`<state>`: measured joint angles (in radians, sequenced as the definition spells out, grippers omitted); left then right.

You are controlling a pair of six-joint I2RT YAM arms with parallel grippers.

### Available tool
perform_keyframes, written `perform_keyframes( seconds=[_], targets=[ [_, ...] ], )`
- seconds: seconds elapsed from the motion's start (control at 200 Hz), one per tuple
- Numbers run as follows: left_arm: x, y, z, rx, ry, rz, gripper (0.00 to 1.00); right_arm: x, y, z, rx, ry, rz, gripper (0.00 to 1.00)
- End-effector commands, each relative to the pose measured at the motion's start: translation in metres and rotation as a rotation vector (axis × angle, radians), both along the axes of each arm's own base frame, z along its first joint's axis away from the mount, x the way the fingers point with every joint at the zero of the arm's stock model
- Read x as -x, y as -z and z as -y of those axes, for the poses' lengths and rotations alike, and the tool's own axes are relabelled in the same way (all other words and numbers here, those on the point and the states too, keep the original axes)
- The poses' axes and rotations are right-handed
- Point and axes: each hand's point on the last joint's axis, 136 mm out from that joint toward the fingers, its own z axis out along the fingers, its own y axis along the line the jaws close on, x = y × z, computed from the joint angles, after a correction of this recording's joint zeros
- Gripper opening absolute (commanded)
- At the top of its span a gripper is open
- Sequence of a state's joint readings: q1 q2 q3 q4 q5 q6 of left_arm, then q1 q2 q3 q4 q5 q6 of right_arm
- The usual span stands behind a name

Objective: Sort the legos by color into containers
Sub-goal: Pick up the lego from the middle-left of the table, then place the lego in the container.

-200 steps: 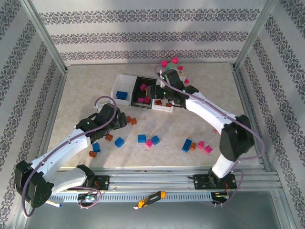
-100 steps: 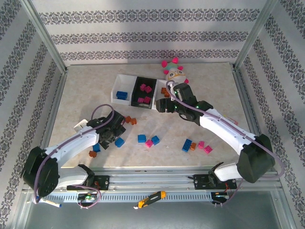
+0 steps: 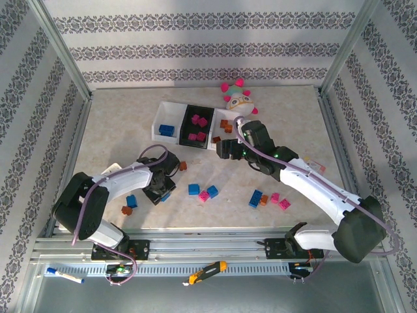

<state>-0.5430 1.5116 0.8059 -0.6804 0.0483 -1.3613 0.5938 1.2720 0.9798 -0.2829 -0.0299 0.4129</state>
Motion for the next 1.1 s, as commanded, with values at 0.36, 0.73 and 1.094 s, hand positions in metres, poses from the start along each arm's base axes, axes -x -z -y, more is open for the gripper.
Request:
perform_keyframes(
  seconds=[0.36,0.73,1.094],
  targets=[
    [-0.063,-0.089,-0.005,0.005,0.036,0.233,0.4,0.01,-0.022,-0.032,-0.074,-0.148,0.038,0.88],
    [-0.184,-0.123,-0.032,0.012,0.064,0.305,0.4,0.006,-0.017,-0.045,-0.065,-0.194,0.026,0.98],
    [-0.27,-0.101,-0.028,0.019,0.155,0.258,0.46,-0.009,-0.017,-0.045,-0.033,-0.156,0.029,0.98]
  ],
)
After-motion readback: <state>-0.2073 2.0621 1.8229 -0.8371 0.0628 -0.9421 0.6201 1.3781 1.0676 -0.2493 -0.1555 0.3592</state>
